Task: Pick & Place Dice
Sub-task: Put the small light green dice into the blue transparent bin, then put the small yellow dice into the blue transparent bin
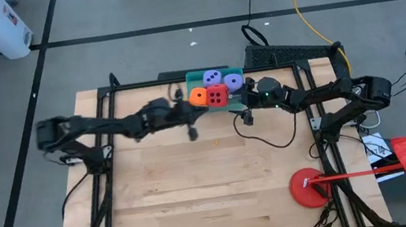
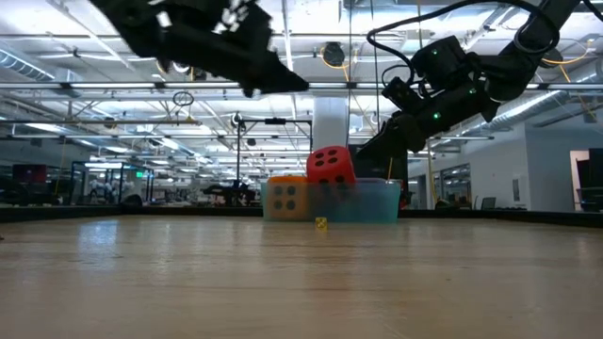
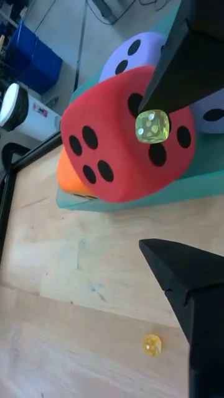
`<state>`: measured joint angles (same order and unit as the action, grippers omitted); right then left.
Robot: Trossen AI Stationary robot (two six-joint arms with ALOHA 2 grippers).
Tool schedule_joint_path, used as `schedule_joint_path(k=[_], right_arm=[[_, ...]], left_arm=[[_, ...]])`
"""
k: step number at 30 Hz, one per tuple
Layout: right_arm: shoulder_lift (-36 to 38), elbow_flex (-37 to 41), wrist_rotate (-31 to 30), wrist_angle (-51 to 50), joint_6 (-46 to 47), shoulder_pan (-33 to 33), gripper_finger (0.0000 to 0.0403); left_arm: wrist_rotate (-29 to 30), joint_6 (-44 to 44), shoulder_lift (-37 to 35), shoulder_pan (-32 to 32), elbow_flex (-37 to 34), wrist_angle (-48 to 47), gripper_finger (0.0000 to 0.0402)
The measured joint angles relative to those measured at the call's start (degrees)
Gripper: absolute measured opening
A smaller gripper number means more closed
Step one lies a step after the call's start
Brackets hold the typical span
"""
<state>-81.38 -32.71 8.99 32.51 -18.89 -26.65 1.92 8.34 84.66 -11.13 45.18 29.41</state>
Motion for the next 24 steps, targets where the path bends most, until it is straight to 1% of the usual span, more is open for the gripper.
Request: schedule_joint_path(k=[3, 7, 12, 14, 16, 19, 22, 24], right_arm=[[0.0, 0.0, -0.2, 0.15, 0.6, 0.0, 0.0329], [0.0, 0.0, 0.03, 1.11, 1.5, 0.0, 0.0329], [0.0, 0.0, 0.15, 1.4, 1.68, 0.0, 0.0329], [0.0, 0.0, 0.09, 1.3, 1.79, -0.15, 0.0329], [0.0, 0.0, 0.08, 1.3, 2.58, -0.59, 0.0329], [0.0, 0.0, 0.02, 1.18, 4.16, -1.56, 0.0329], [0.0, 0.0, 0.09, 0.73, 5.24, -2.21, 0.0329], [0.0, 0.0, 0.33, 0.54, 6.09, -2.25, 0.0329]], left_arm=[[-0.37, 1.07, 6.28, -1.05, 5.7, -0.77, 0.0002], [-0.34, 3.4, 14.13, -2.24, 11.57, -1.15, 0.0002], [-1.72, 5.64, 21.13, -3.73, 18.14, -0.86, 0.0002], [-2.13, 5.94, 23.28, -4.08, 20.64, -3.37, 0.0001], [-2.04, 4.93, 24.52, -4.44, 22.73, -5.48, 0.0002], [-2.41, 4.02, 24.7, -5.09, 23.71, -5.0, 0.0001], [-2.35, 4.38, 22.7, -5.4, 23.32, -6.09, 0.0001], [-2.39, 4.76, 19.53, -4.93, 21.91, -6.26, 0.0001]])
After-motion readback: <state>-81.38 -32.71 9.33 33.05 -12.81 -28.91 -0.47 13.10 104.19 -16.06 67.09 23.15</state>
